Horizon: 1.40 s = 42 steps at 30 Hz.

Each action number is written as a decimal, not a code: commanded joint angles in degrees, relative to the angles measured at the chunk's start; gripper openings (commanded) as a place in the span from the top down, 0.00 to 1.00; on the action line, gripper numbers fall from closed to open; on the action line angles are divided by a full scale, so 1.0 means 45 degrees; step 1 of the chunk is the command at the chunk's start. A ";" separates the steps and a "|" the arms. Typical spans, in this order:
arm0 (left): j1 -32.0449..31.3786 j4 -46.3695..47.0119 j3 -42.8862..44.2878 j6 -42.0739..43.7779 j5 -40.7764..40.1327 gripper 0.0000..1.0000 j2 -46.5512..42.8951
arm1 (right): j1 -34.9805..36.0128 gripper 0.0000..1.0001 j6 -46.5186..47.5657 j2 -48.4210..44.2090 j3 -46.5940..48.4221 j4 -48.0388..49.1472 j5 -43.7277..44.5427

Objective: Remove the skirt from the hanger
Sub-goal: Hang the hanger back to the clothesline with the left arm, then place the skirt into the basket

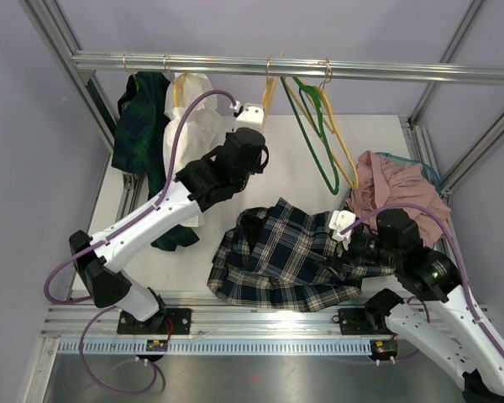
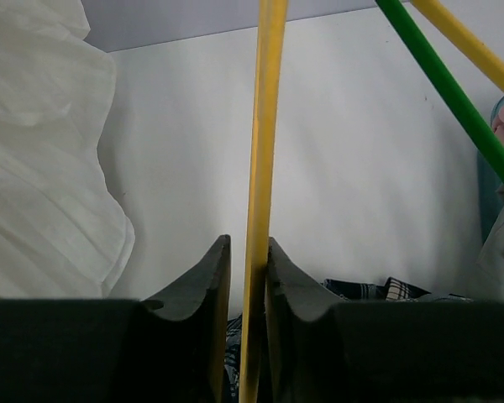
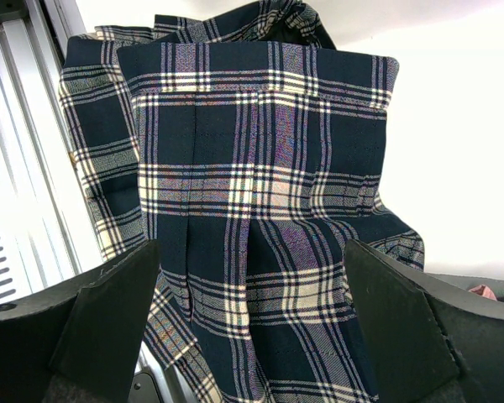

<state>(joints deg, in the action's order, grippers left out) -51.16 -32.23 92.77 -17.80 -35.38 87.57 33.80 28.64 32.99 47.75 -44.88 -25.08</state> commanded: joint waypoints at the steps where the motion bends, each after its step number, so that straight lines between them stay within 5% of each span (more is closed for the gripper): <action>1: 0.0059 0.0951 0.0341 -0.0457 0.0301 0.75 -0.0046 | -0.0031 0.02 -0.0096 -0.0105 0.0054 0.0267 -0.0188; 12: 0.0059 0.1379 -0.0204 -0.0926 0.1024 0.30 -0.1273 | -0.0031 0.02 0.0900 -0.0728 -0.0180 0.0227 -0.1457; 20: 0.0079 0.1987 -0.2156 -0.0439 0.2723 0.07 -0.3871 | -0.0031 0.02 0.4393 -0.0693 -0.0416 -0.0296 -0.3409; 28: 0.0079 0.0640 -0.3817 0.0070 0.3291 0.01 -0.6469 | 0.0124 0.01 0.6233 0.3114 0.0932 -0.0770 -0.3393; 42: 0.0059 0.0384 -0.6923 -0.0906 0.2959 0.01 -1.0201 | 0.2586 0.01 0.4516 0.6729 -0.0278 0.2023 0.2953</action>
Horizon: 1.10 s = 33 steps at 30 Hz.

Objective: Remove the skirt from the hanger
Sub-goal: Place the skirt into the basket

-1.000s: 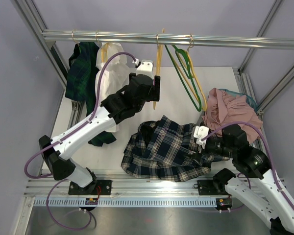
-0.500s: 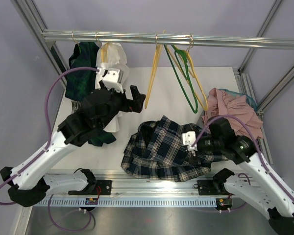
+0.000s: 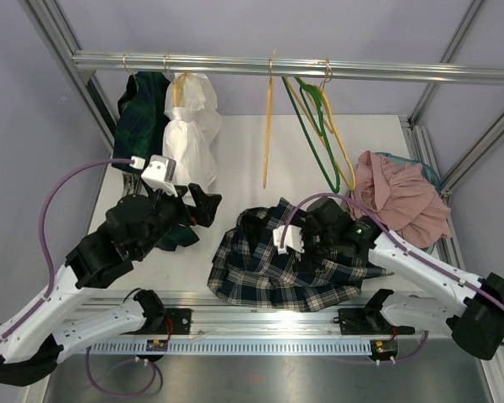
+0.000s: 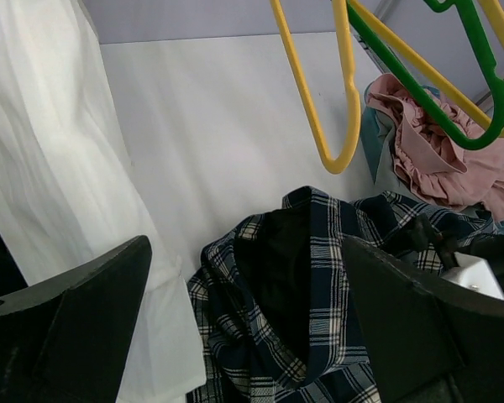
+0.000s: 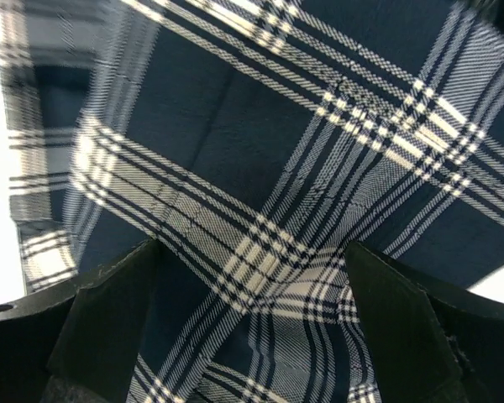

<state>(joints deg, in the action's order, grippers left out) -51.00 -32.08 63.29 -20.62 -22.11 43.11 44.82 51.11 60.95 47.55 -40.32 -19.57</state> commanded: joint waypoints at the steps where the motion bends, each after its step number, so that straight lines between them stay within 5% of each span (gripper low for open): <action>1: 0.0025 0.0408 -0.0469 -0.0300 0.0030 0.01 -0.0439 | 0.0138 0.02 -0.0537 0.0673 -0.0370 0.1203 0.1829; 3: 0.0025 0.0526 -0.0723 -0.0378 0.0050 0.01 -0.0596 | 0.0177 0.09 -0.0596 0.1045 -0.0468 0.1283 0.1869; 6: 0.0025 0.0585 -0.0938 -0.0417 -0.0009 0.01 -0.0888 | 0.0177 0.31 -0.0597 0.1280 -0.0450 0.1147 0.1500; 7: 0.0025 0.0585 -0.1016 -0.0417 -0.0028 0.01 -0.1025 | 0.0158 0.55 -0.0577 0.1319 -0.0295 0.0798 0.1343; 10: 0.0025 0.0779 -0.1212 -0.0378 -0.0087 0.01 -0.1279 | 0.0158 0.98 -0.0557 0.1242 0.0192 -0.0118 0.0582; 19: 0.0025 0.0819 -0.1154 0.0070 0.0049 0.01 -0.1553 | 0.0158 1.00 -0.0948 -0.3006 0.1989 -0.1919 -0.0807; 33: 0.0025 0.2361 -0.1349 0.3213 0.0596 0.01 -0.2120 | -0.1560 1.00 -0.2531 -0.8737 0.4314 -0.3464 0.4347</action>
<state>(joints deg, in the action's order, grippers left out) -51.00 -27.14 57.58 -11.86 -21.45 33.43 39.13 40.40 24.73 62.63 -54.85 -7.18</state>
